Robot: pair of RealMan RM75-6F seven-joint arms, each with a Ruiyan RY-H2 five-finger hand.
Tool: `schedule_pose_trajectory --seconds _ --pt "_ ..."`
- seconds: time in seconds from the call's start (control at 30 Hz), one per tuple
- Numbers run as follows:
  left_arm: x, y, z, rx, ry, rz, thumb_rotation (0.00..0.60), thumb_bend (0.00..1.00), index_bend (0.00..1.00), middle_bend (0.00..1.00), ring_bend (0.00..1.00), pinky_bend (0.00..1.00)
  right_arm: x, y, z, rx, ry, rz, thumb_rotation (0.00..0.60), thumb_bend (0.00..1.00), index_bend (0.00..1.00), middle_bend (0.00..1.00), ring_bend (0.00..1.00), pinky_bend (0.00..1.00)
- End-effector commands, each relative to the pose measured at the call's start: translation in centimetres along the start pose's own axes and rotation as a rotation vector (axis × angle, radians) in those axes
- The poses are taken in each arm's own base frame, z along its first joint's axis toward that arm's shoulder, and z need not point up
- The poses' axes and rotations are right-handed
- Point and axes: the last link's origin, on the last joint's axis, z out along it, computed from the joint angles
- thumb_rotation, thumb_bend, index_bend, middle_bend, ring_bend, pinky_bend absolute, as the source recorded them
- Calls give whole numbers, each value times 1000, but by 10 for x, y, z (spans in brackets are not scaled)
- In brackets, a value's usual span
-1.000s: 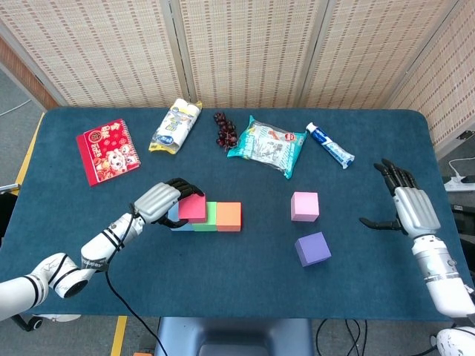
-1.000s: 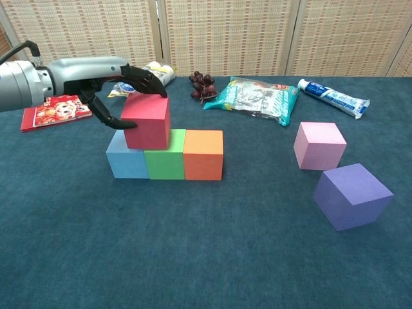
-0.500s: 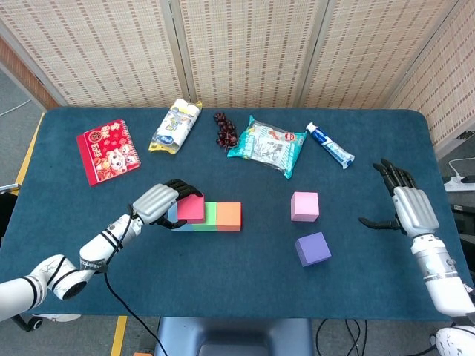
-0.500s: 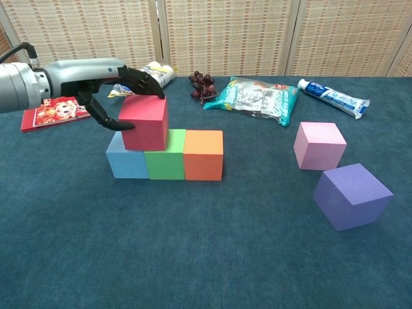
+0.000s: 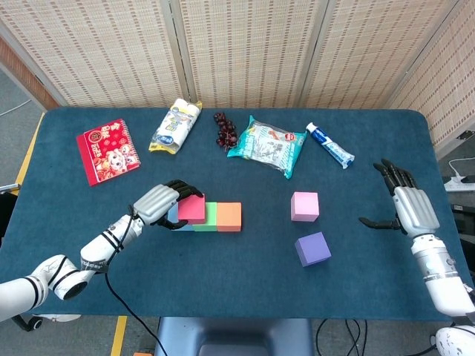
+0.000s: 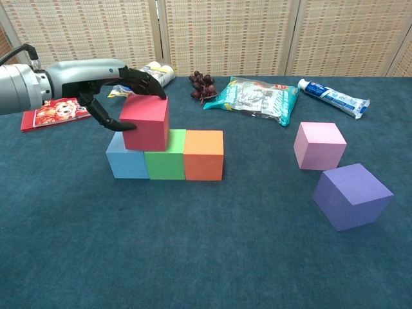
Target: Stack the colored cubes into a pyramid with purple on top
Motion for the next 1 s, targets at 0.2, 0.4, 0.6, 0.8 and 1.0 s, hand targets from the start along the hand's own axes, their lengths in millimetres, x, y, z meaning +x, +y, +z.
schedule_pose_trajectory --seconds 0.2,0.4,0.6,0.8,1.0 --pt "-2 0 -1 -3 -7 3 600 342 230 212 175 142 -1 0 0 -1 -2 -2 600 67 0 0 0 0" --pt "-4 -4 0 10 -6 -5 600 343 227 211 175 142 -1 0 0 -3 -4 -2 600 67 0 0 0 0" --pt "-3 -3 0 3 -4 -15 600 343 227 210 174 142 -2 0 1 -3 -6 -2 600 67 0 0 0 0" --pt "1 -3 -1 -1 2 -21 600 344 227 209 174 142 -1 1 1 -5 -5 -3 600 67 0 0 0 0" --pt "0 -4 0 2 -4 -25 600 342 227 209 174 142 -1 1 1 -7 -6 -3 600 67 0 0 0 0"
